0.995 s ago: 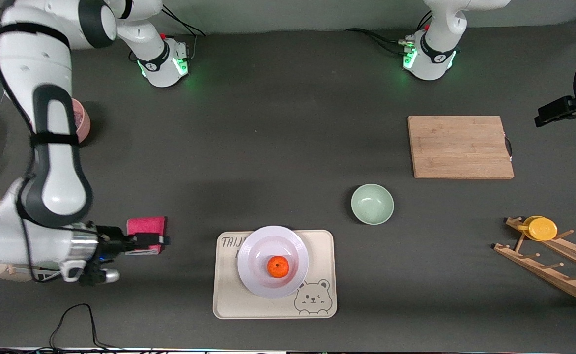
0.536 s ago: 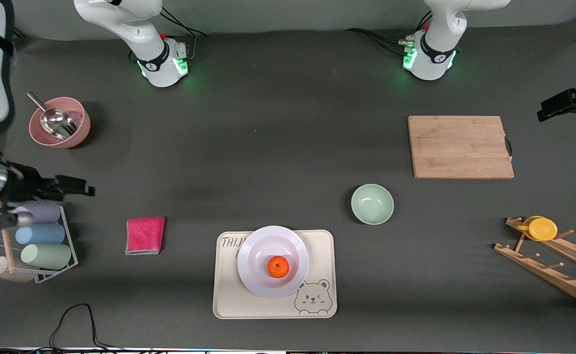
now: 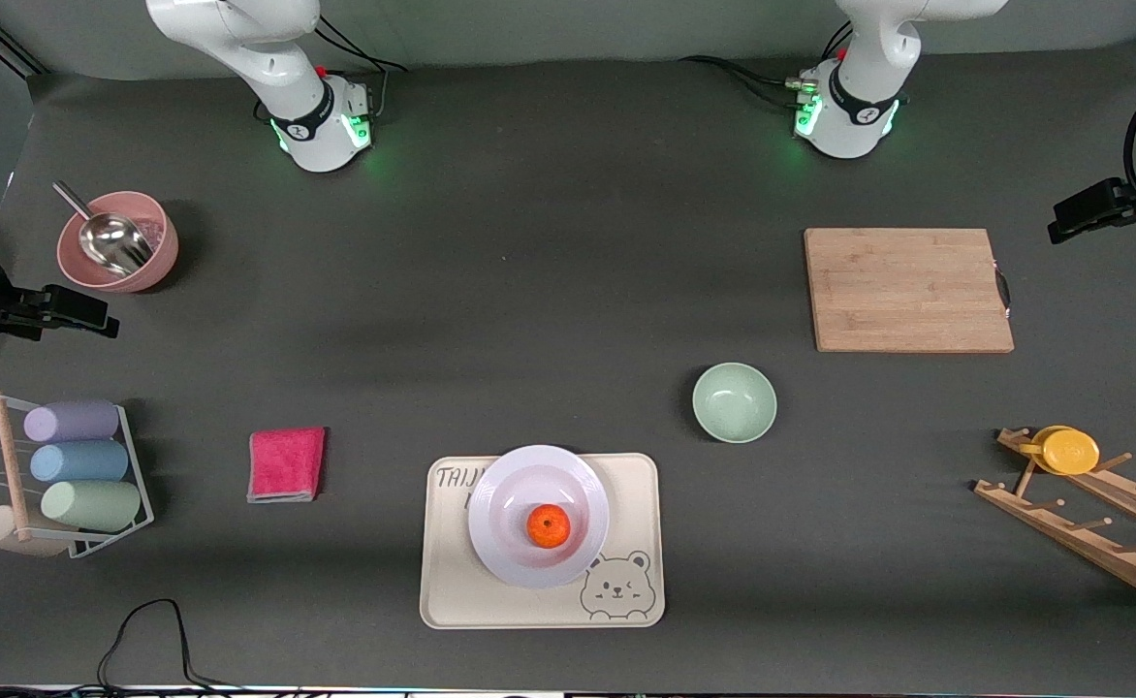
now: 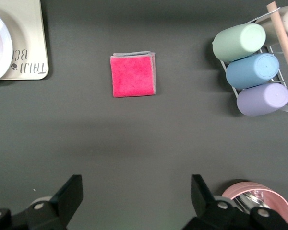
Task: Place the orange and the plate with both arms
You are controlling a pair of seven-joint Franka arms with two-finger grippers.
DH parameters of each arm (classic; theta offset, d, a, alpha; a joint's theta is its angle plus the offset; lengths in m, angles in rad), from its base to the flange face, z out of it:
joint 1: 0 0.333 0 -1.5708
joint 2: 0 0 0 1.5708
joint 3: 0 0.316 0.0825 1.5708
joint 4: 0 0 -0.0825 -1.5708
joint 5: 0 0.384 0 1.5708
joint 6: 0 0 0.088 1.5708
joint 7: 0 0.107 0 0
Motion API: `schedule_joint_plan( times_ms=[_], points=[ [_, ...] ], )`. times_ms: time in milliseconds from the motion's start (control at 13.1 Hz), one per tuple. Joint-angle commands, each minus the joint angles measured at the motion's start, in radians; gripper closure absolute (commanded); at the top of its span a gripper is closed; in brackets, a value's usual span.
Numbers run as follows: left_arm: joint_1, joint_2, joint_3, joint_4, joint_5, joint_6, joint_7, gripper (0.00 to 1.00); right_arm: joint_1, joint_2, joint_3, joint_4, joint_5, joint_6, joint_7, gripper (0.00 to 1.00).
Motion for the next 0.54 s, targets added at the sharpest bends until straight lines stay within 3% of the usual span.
schedule_joint_plan(
  times_ms=[0,459],
  points=[
    [-0.009,-0.024,-0.003,-0.026,0.003,0.022,-0.008,0.00,-0.011,-0.019,0.021,-0.014,-0.031,0.010,0.032,0.00],
    [-0.013,-0.021,-0.028,-0.025,0.012,0.020,-0.005,0.00,-0.011,-0.016,0.014,-0.017,-0.026,0.010,0.032,0.00]
  ],
)
